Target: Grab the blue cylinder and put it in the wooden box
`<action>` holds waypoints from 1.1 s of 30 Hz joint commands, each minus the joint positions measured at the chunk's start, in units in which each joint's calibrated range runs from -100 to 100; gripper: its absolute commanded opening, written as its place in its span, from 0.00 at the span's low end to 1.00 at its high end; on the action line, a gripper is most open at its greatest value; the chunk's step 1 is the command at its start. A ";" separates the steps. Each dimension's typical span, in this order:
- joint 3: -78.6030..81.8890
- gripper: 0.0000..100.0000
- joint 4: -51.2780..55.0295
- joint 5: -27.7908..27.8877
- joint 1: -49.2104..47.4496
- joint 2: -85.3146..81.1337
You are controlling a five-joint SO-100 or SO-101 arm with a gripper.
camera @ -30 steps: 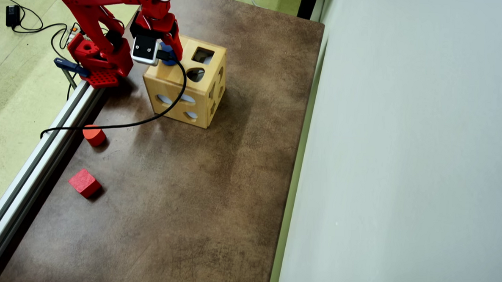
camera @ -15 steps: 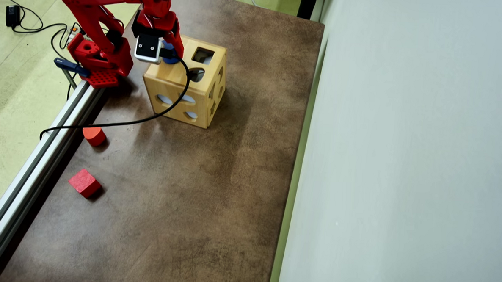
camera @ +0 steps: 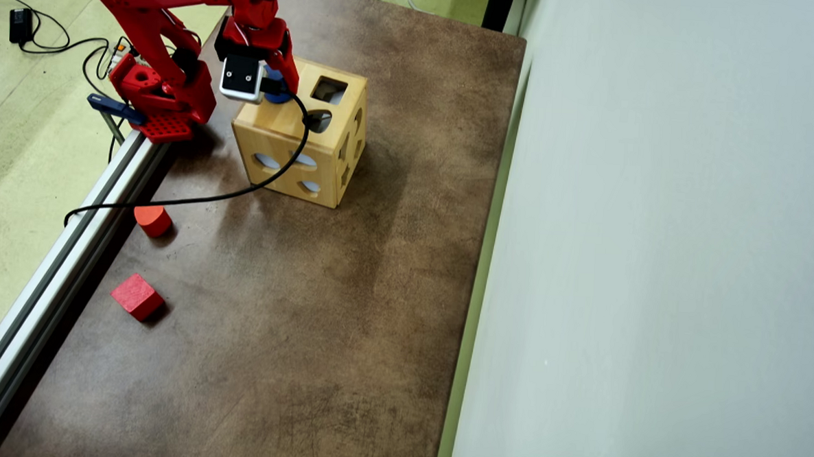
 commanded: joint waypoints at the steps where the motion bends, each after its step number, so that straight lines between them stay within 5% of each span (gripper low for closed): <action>1: -0.65 0.20 -0.79 0.29 -0.47 -0.18; 27: -1.19 0.21 -0.79 0.00 -3.22 -0.18; 33: -1.73 0.31 -0.79 0.05 -3.14 -1.28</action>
